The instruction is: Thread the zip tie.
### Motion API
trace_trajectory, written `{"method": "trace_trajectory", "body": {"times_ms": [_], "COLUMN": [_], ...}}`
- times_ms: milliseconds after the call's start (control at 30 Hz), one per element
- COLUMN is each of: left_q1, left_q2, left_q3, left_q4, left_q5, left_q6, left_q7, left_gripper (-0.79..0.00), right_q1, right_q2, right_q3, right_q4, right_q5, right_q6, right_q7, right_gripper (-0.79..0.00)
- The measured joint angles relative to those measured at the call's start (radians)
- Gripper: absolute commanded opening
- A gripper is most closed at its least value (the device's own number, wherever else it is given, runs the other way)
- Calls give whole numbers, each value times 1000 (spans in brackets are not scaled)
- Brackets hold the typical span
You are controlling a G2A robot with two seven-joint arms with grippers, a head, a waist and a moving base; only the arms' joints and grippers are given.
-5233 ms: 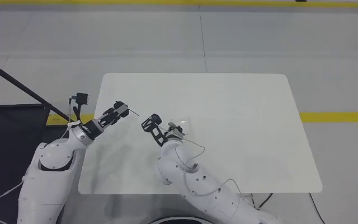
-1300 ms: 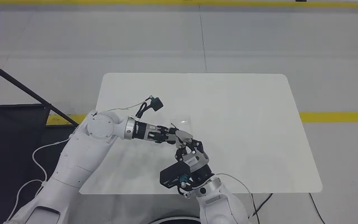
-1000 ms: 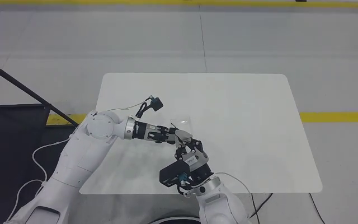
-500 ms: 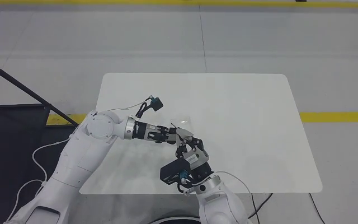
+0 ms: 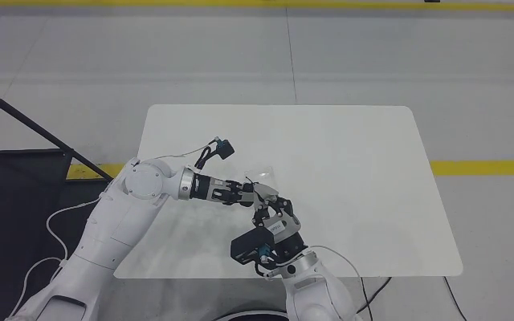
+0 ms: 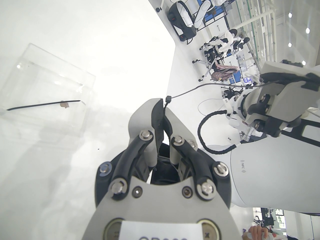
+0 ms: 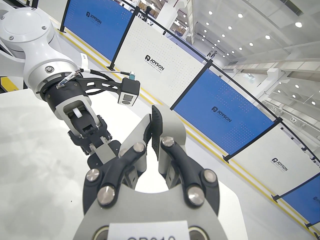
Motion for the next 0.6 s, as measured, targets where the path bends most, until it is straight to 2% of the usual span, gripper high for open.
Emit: {"method": "trace_trajectory", "body": {"times_ms": [467, 600], "left_q1": [0, 0], "left_q2": [0, 0], "left_q3": [0, 0], "left_q4": [0, 0], "left_q5": [0, 0], "left_q6": [0, 0], "left_q7": [0, 0], "left_gripper": [-785, -785], "right_q1": [13, 17], "right_q2": [-1, 1], "right_q3": [-10, -12], "right_q4": [10, 11], "right_q5": [-9, -25], "right_q6": [-11, -43], "right_q7": [17, 11], "right_gripper": [-785, -785]}}
